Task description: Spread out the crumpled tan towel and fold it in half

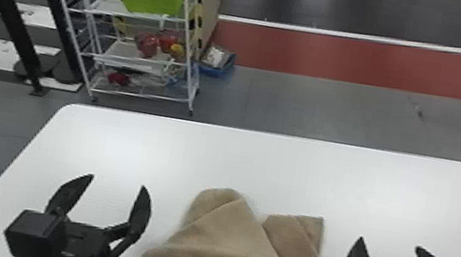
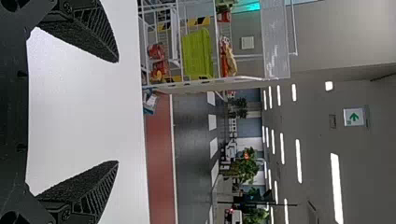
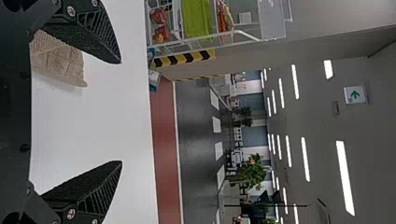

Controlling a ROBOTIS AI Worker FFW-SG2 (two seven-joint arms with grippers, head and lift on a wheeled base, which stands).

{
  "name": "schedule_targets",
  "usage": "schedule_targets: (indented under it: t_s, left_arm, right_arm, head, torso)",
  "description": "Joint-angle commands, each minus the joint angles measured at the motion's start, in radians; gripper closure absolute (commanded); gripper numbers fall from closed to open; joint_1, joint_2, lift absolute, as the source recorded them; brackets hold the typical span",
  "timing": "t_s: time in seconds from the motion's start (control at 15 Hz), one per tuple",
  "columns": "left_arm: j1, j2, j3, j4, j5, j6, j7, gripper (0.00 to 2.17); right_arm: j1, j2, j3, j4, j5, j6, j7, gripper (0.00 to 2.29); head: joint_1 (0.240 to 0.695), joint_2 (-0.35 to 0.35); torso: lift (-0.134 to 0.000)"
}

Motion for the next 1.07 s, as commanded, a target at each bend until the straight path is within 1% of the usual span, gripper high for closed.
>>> schedule_targets:
  t_s: [0.0,0.87,1.0]
  left_arm:
    - [0.000,-0.004,-0.002,0.000,-0.001,-0.001,0.000,0.11]
    - [0.002,-0.004,-0.005,-0.002,-0.002,0.002,0.001,0.11]
    - [0.011,-0.004,-0.008,-0.005,-0.002,0.002,0.004,0.11]
  right_arm:
    - [0.000,0.001,0.001,0.000,0.000,0.000,0.000,0.12]
    - [0.008,0.001,0.001,-0.005,0.000,-0.003,0.000,0.12]
    - [0.008,-0.006,0.000,-0.005,-0.002,-0.003,0.002,0.12]
  head:
    - [0.695,0.109]
    - [0.695,0.107]
    - [0.695,0.107]
  torso:
    - [-0.122]
    - [-0.122]
    - [-0.122]
